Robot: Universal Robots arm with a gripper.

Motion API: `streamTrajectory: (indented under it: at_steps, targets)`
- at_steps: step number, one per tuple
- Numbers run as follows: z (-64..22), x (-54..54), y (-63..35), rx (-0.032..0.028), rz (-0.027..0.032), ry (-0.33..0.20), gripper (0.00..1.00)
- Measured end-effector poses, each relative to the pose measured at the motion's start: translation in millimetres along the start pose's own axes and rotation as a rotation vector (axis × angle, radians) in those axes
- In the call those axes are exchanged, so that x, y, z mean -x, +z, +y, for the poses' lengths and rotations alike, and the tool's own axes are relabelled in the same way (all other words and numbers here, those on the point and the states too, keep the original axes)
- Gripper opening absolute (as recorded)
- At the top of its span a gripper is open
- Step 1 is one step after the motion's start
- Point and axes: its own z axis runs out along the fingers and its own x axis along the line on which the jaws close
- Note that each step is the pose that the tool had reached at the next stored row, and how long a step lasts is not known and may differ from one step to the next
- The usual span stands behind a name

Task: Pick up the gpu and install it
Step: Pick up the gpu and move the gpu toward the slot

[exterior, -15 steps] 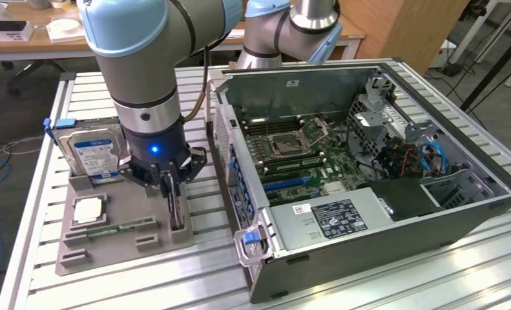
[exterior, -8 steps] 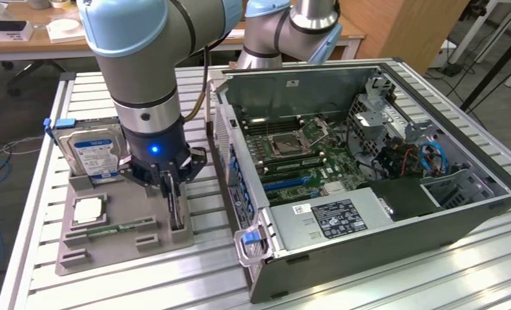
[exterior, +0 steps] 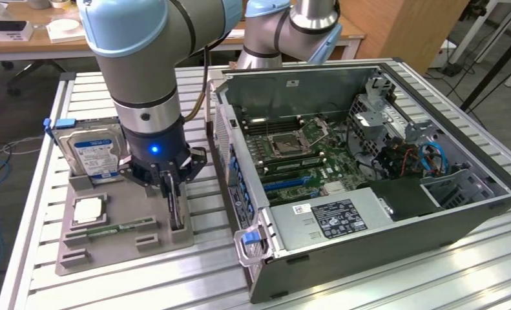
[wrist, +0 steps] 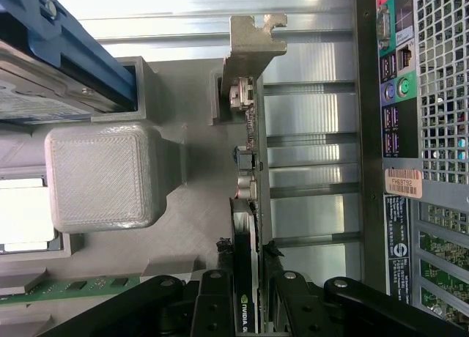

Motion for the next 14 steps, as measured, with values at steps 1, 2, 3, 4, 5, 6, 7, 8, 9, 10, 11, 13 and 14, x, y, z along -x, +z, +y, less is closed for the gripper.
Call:
streamTrajectory:
  at_steps: [1,2,3,4,5,6,7,8,9,10,11,13,14]
  targets:
    - [0.0,0.0,0.0,0.0001,-0.0002,0.0,0.27]
    - [0.0,0.0,-0.2,0.0002,-0.0002,0.0,0.27]
    - [0.1,0.0,-0.6,0.0001,-0.0002,0.0,0.27]
    - [0.0,0.0,-1.1,-0.0001,0.0,0.0,0.27]
    - [0.1,0.1,-1.5,-0.0001,0.0,0.0,0.27]
    - [0.1,0.1,-1.9,-0.0001,-0.0001,0.0,0.27]
    - [0.1,0.1,-2.5,-0.0001,0.0,0.0,0.27]
    - [0.1,0.1,-3.1,-0.0001,0.0,0.0,0.27]
    - [0.2,0.2,-3.6,-0.0001,0.0,0.0,0.27]
    - [0.2,0.2,-4.1,-0.0001,0.0,0.0,0.27]
    - [0.2,0.2,-4.5,0.0,0.0,0.0,0.27]
    - [0.2,0.2,-5.7,-0.0001,0.0,0.0,0.27]
    - [0.2,0.2,-6.4,-0.0001,0.0,0.0,0.27]
